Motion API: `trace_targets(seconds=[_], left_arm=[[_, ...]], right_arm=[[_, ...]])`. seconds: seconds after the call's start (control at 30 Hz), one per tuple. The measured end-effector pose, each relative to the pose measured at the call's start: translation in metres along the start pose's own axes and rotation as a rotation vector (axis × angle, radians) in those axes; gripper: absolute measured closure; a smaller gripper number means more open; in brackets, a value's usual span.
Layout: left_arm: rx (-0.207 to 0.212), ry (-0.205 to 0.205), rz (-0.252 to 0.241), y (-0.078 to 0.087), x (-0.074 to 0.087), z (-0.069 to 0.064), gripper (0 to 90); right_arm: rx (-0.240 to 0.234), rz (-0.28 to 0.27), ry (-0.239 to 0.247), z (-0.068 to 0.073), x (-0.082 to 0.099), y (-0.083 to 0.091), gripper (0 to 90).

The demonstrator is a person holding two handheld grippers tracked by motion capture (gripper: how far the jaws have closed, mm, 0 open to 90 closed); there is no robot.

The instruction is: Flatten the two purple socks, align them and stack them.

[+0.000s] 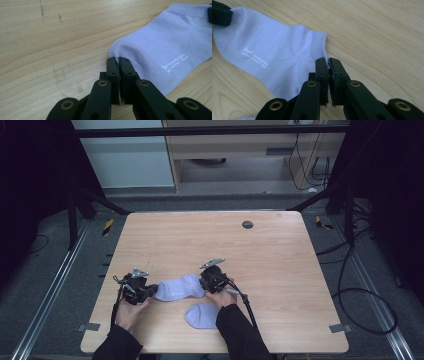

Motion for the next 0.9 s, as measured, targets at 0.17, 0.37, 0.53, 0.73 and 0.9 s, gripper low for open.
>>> trace_targets(seconds=[0.17,0.37,0.53,0.73,0.9], left_arm=[[0.02,-0.008,-0.035,0.01,-0.003,-0.006,86.6],[0.042,-0.032,-0.073,0.021,-0.006,-0.019,86.6],[0.06,-0.042,-0.094,0.028,-0.009,-0.027,86.6],[0.086,-0.061,-0.097,0.033,-0.012,-0.039,86.6],[0.104,-0.076,-0.098,0.034,-0.013,-0.051,86.6]], right_arm=[[-0.019,-0.039,0.006,0.002,-0.002,0.017,86.8],[-0.024,-0.069,0.036,0.004,-0.001,0.037,86.8],[-0.037,-0.091,0.043,0.001,0.004,0.054,86.8],[-0.04,-0.111,0.05,-0.006,0.017,0.079,86.8],[-0.04,-0.123,0.041,-0.01,0.028,0.093,86.8]])
Point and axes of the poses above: each handheld gripper's, and its own axes: y roughly backward along the jaws, x roughly out of its underside, z roughly to its left, the point moved 1 cm from there along -y, roughly forward along the jaws, and after that the axes turned 6 degrees about z, right-handed, at the moved point
